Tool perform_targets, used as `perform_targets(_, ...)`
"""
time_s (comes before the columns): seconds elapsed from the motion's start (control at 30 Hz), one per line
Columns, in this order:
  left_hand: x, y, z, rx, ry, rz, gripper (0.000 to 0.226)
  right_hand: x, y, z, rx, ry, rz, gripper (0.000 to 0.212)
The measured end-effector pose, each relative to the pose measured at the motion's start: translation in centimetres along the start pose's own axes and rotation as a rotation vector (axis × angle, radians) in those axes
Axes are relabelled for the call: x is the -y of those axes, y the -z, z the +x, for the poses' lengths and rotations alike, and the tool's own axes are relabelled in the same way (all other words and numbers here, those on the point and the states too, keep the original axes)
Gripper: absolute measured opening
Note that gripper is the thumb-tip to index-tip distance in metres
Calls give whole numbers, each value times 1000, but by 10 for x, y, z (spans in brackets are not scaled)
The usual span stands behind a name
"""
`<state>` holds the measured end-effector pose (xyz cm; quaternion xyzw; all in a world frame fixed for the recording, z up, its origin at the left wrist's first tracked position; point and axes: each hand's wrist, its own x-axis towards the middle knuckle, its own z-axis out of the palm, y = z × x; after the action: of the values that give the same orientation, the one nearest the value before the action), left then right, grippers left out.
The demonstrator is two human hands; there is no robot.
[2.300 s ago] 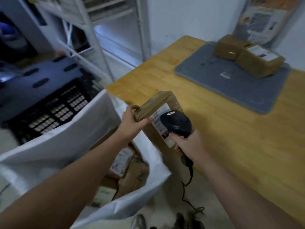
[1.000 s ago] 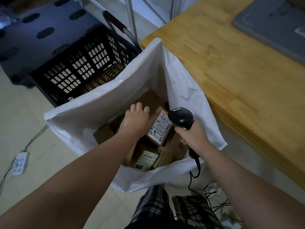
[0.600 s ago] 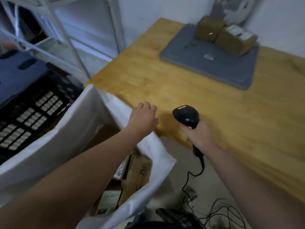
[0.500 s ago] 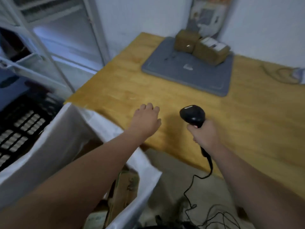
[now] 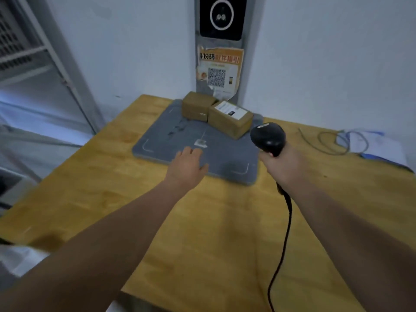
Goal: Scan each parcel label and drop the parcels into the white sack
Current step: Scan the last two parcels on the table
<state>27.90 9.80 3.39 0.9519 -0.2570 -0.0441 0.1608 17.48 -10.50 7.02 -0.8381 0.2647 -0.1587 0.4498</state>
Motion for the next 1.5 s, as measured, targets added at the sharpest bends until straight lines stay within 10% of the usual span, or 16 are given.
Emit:
perform_targets(0.4, 53, 15, 245, 73, 146, -69, 64, 39, -72, 224, 80, -219, 209, 21)
perform_targets(0.67, 102, -29, 388, 79, 281, -38, 87, -14, -134, 317, 25, -339, 22, 98)
perform_targets(0.87, 124, -44, 439, -49, 396, -391, 102, -24, -152, 351, 19, -329, 44, 75)
perform_targets(1.5, 95, -68, 233, 95, 415, -841, 89, -85, -87, 191, 64, -409, 174, 60)
